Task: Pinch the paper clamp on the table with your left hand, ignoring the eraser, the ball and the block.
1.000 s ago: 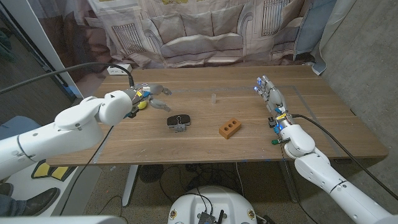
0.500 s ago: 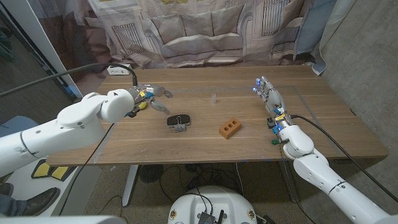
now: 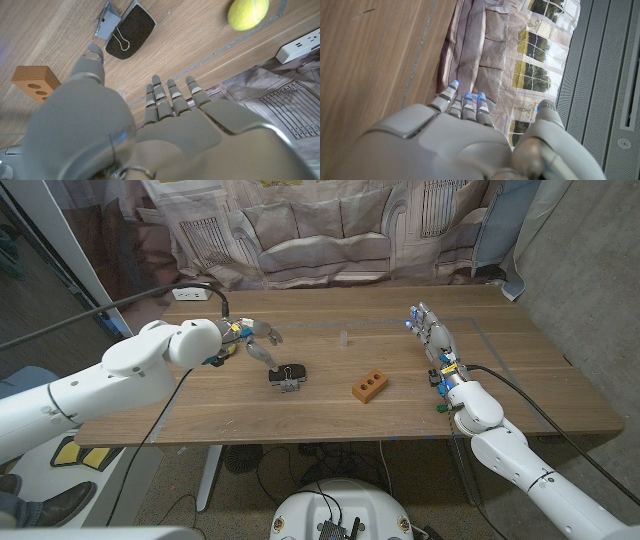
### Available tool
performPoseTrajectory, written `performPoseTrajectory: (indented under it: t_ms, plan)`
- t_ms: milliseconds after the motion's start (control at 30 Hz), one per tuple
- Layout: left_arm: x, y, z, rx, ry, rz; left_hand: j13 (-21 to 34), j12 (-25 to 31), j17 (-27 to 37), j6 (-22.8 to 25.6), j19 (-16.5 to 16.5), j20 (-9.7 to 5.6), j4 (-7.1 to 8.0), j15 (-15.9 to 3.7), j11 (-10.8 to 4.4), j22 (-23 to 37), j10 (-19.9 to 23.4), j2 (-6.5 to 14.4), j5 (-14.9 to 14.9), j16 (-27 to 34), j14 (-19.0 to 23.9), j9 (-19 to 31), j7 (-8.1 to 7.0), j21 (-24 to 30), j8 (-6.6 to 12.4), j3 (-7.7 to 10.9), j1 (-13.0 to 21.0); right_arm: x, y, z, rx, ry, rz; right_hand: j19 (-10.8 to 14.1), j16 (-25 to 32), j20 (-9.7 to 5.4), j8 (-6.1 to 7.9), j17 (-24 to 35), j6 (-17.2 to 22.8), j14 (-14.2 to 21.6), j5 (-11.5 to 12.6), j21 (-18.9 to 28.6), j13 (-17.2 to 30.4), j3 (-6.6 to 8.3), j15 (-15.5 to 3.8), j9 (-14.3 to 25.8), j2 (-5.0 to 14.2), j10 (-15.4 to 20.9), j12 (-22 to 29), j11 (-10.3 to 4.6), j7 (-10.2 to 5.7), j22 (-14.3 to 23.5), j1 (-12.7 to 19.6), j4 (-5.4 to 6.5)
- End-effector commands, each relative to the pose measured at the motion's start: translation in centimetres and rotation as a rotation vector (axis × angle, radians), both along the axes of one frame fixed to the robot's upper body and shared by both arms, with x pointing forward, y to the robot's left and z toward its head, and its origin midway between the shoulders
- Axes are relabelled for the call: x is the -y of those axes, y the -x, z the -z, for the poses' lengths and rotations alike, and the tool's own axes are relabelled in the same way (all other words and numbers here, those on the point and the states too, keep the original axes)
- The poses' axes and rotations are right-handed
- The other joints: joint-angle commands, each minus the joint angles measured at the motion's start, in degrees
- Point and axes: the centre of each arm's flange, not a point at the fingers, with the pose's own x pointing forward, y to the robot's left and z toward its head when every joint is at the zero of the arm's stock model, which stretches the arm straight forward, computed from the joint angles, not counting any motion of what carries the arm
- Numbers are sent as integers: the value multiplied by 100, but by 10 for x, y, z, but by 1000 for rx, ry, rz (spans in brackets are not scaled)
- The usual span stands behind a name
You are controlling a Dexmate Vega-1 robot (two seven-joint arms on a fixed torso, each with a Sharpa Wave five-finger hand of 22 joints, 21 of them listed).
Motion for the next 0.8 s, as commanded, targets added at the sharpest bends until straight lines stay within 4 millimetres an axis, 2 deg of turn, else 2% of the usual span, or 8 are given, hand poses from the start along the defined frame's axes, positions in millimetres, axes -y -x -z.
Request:
performPoseTrajectory:
  t_ms: [33, 400, 800]
  plan:
    - [11, -7, -3, -69, -73, -14, 12, -32, 18, -50, -2, 101, 71, 71, 86, 22, -81, -15, -20, -27, -29, 18, 68, -12, -1, -50, -72, 4, 2, -3, 4, 5, 8, -23, -5, 26, -8, 26, 55, -16, 6, 30, 18, 7, 15, 18, -9, 10, -6, -12, 1, 10, 53, -23]
    - [19, -17, 0, -112, -121, -24, 24, -176, 29, -432, -118, 230, 204, 271, 288, 29, -438, -71, -78, -104, -352, 16, 243, -62, -101, -235, -328, 6, 3, -5, 1, 9, 11, -27, -4, 27, -9, 27, 55, -12, 7, 33, 18, 4, 17, 19, -5, 10, -8, -21, -3, 10, 57, -23]
    - [27, -25, 7, -132, -171, -38, 28, -188, 29, -506, -235, 264, 212, 272, 273, 31, -497, -42, -79, -96, -404, 15, 215, -98, -90, -252, -331, 8, 5, -2, 0, -5, 19, -27, -1, 29, -8, 27, 60, -5, 7, 36, 19, 1, 16, 19, -5, 26, -3, -17, -4, 11, 58, -23]
